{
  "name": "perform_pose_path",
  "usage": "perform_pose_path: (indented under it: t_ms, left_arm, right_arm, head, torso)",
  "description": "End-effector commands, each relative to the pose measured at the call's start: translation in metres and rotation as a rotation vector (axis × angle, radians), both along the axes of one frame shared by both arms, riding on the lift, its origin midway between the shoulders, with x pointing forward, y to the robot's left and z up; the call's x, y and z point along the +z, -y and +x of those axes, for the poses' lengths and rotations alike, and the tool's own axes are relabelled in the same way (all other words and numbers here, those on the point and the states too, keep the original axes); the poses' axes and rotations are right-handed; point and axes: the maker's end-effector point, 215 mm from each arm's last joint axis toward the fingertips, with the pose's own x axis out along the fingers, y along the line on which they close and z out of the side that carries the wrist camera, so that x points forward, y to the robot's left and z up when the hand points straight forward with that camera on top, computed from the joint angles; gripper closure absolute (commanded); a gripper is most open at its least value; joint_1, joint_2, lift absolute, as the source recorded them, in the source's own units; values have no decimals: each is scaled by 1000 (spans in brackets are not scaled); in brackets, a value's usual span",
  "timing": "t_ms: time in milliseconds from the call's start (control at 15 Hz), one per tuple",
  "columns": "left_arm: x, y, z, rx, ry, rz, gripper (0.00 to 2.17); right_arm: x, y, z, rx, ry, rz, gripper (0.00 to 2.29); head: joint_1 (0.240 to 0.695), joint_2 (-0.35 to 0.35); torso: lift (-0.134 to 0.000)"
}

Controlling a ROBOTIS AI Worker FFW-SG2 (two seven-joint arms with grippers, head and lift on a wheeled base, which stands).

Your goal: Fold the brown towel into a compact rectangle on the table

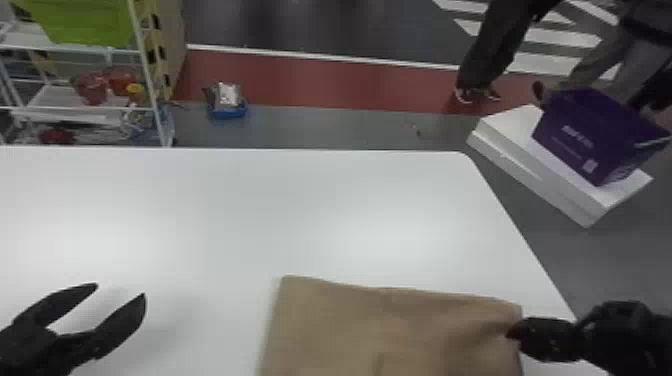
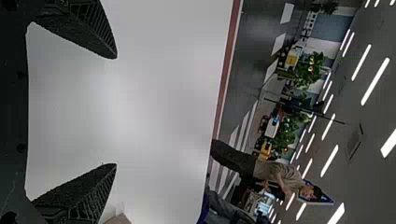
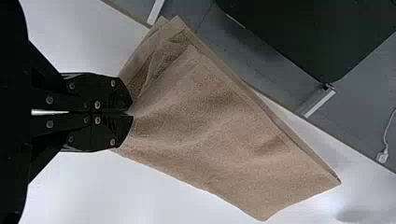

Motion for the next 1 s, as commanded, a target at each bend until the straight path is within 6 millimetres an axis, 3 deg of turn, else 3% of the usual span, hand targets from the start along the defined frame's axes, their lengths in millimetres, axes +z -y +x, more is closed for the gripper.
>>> perform_pose_path:
  t_ms: [0,133,200,267,333,400,667,933]
  left_arm:
    - [0,-3,-1,8,0,0,53]
    - [0,-6,-2,12,-1,0,53]
    - [0,-6,-3,11,-1,1,53]
    - [1,-6,-4,11,1,2,53]
    - [1,-6,-4,10,2,3,53]
    - [2,-7,-4,12,2,4,53]
    - [-1,3,-3,-3,-2,-2,53]
    - [-3,5,-7,-7,-8,-2,53]
  right_arm:
    - [-16,-5,-3,17,-37,-24,1403]
    - [-16,-12,-3,32,-38,-15,1403]
    - [-2,-14,1,35,-2,-2,1403]
    - [26,-12,3,21,56,20,1403]
    - [46,-2,-1,0,94,25,1403]
    - [54,9,-9,-17,103,21,1403]
    - [-2,20,-39,9,-14,-17,1403]
    - [-6,21,-30,6,-14,-18,1399]
  head:
    - [695,-208]
    - [695,-198]
    - [695,-192]
    - [695,-186]
    - [695,-181]
    - [695,-181]
    - [695,-227]
    - [695,-262]
  torso:
    - [-134]
    - [-134]
    - [-134]
    - [-134]
    - [-134]
    - [-134]
    - [-134]
    - [-134]
